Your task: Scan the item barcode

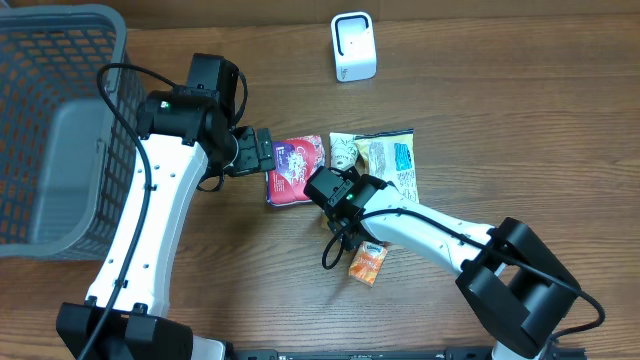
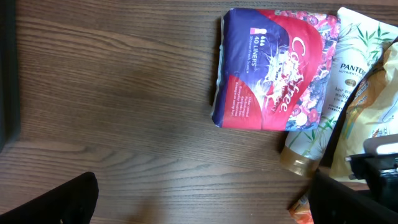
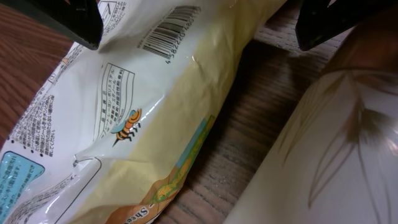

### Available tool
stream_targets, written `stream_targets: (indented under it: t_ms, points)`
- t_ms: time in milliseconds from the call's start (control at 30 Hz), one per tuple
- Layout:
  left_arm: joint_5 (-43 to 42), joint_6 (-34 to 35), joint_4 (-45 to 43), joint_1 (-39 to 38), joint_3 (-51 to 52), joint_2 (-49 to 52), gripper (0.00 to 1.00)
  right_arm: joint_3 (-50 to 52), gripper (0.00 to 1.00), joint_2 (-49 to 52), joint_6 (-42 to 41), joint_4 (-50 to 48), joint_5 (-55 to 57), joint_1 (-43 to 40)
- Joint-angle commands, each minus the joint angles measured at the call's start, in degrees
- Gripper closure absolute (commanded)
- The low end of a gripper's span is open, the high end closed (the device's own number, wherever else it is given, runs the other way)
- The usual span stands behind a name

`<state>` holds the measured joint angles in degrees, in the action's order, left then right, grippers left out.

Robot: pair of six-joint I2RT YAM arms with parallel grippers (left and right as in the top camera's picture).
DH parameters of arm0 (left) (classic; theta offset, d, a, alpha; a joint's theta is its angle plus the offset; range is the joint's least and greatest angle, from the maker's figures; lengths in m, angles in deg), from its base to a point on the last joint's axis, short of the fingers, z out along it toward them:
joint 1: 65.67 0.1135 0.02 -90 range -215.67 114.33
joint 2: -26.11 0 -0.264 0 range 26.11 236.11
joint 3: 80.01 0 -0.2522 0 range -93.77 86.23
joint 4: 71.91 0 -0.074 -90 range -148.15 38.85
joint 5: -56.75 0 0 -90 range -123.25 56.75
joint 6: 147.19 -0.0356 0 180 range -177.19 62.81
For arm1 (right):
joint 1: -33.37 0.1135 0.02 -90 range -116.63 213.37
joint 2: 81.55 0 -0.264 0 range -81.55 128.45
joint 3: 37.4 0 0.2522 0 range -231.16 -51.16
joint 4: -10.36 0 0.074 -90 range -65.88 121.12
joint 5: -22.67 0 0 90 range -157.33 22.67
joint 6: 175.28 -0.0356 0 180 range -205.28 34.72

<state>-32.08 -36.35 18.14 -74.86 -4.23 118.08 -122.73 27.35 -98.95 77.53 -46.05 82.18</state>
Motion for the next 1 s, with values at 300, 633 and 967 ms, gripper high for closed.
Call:
stream_targets:
  t_ms: [300, 633, 967]
  points:
    - [0.52, 0.59, -0.04, -0.17, -0.39, -0.09, 0.00, 1.14, 0.01, 2.62, 0.17, -1.05, 3.61, -0.07]
    - [0.52, 0.59, -0.04, -0.17, -0.39, -0.09, 0.00, 1.14, 0.22, 2.67, 0.17, -2.62, 3.50, -4.66]
    - [0.52, 0.59, -0.04, -0.17, -0.39, -0.09, 0.00, -0.20, 0.96, 2.67, -1.66, -4.20, -0.37, -9.33]
